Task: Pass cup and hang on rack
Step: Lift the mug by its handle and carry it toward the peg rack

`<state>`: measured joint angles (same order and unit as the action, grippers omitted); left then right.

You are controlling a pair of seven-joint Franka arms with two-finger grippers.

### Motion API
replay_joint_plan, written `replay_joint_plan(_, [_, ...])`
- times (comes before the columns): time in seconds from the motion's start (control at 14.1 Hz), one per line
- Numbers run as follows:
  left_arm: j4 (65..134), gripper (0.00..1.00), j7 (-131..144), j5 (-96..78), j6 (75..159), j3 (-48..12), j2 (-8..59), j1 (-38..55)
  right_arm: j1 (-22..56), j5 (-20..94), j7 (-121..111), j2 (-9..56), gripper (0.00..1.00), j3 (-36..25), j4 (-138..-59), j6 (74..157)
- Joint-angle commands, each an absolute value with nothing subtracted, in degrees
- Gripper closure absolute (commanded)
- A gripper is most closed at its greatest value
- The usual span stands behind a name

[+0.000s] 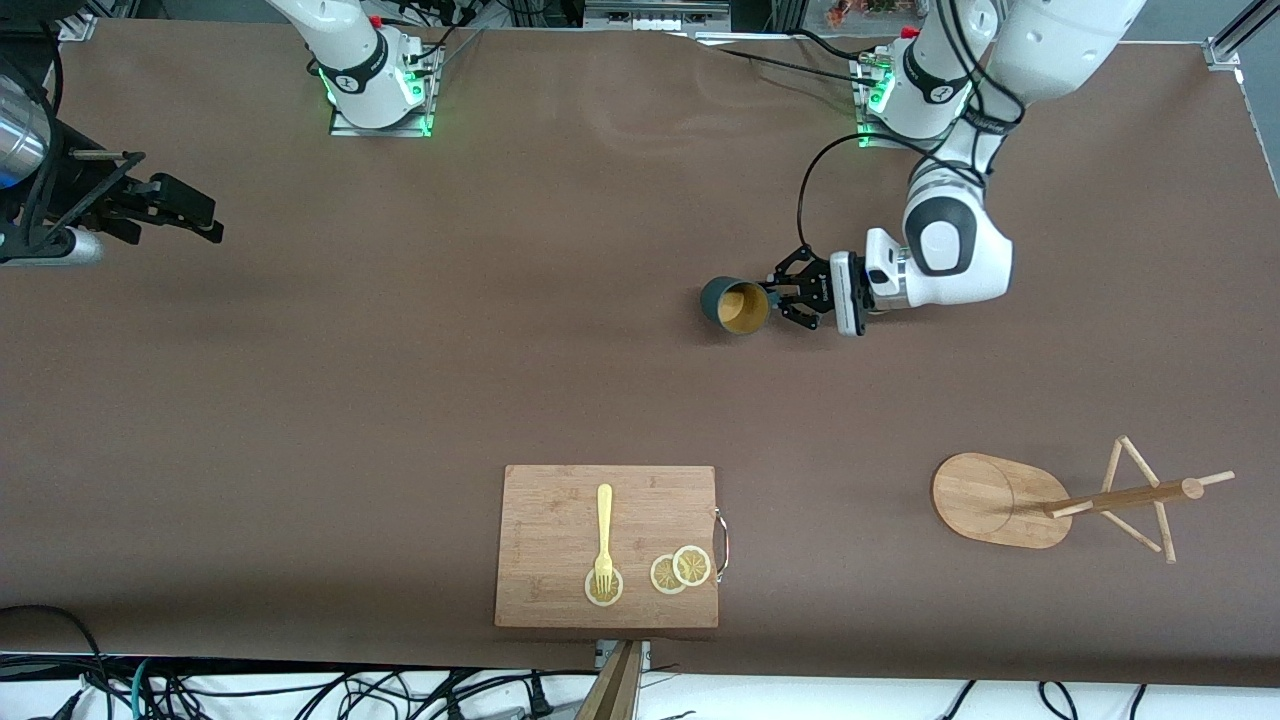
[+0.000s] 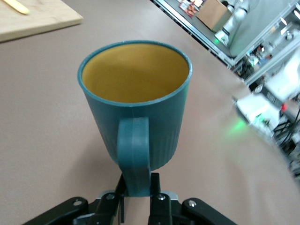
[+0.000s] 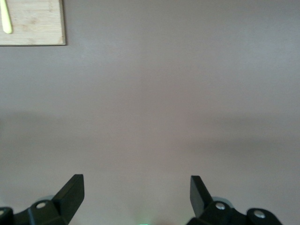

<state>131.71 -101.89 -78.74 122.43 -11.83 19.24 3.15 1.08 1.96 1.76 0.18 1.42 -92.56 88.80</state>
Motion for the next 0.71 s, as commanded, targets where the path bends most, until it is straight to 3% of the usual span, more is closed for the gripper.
replay_joint_plan(0.0, [131.58,1.00,-77.96,-69.64,116.74,-11.87,9.69,-1.74,-0.09,-0.17,-1.48,-1.05,0.00,2.81,-92.72,88.15])
replay_joint_plan(0.35, [123.41,1.00,-51.80,-65.74,98.91,-10.73,9.66,-13.33,1.40,-0.88,-4.57,-0.88,0.00,3.52,-92.37,89.03])
replay_joint_plan(0.64, [116.57,1.00,-40.30,-68.28,89.32,-1.60,13.08,-15.20,1.76,-0.62,-3.52,-0.88,0.00,3.52,-92.37,88.95])
